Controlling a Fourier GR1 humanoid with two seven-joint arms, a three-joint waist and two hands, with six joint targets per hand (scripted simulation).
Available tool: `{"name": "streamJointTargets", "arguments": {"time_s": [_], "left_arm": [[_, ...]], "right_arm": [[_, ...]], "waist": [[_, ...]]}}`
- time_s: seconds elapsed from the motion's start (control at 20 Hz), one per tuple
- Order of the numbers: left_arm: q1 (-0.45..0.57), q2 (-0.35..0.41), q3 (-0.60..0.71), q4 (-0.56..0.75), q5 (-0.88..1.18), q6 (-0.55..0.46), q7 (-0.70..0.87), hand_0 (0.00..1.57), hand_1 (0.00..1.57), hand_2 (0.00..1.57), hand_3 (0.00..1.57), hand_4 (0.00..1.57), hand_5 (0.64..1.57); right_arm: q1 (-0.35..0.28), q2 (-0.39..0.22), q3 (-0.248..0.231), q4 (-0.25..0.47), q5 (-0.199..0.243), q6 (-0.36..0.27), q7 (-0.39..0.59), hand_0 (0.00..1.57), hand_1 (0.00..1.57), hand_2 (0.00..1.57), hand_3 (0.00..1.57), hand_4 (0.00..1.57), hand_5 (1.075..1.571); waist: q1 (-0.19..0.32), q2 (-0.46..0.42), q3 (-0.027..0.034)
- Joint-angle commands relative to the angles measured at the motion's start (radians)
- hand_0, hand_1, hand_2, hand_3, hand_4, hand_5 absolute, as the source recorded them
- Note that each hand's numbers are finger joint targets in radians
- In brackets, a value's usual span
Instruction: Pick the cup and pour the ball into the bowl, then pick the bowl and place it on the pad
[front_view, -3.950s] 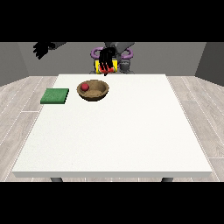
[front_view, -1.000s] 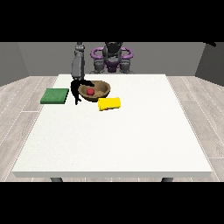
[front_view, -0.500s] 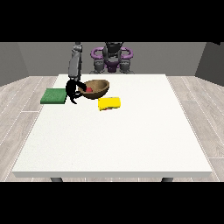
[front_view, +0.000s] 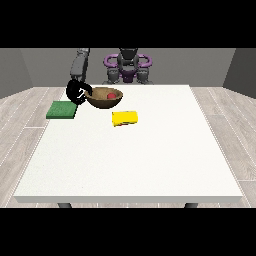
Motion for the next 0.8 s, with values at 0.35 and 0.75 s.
{"name": "streamJointTargets", "arguments": {"time_s": [0.35,0.75], "left_arm": [[0.101,0.047,0.039,0.124,-0.040,-0.057,-0.174,0.00,0.00,0.00,0.00,0.70,1.565],[0.031,0.086,0.042,0.062,-0.045,-0.005,-0.225,0.00,0.00,0.00,0.00,0.70,1.562]], "right_arm": [[-0.049,-0.186,0.027,-0.045,0.044,0.093,0.132,1.57,1.57,1.57,1.57,0.98,1.570],[-0.104,-0.314,-0.113,0.083,-0.035,0.201,-0.055,1.57,1.57,1.57,1.37,0.99,1.571]], "waist": [[-0.070,0.016,0.0031],[-0.048,0.200,0.0049]]}}
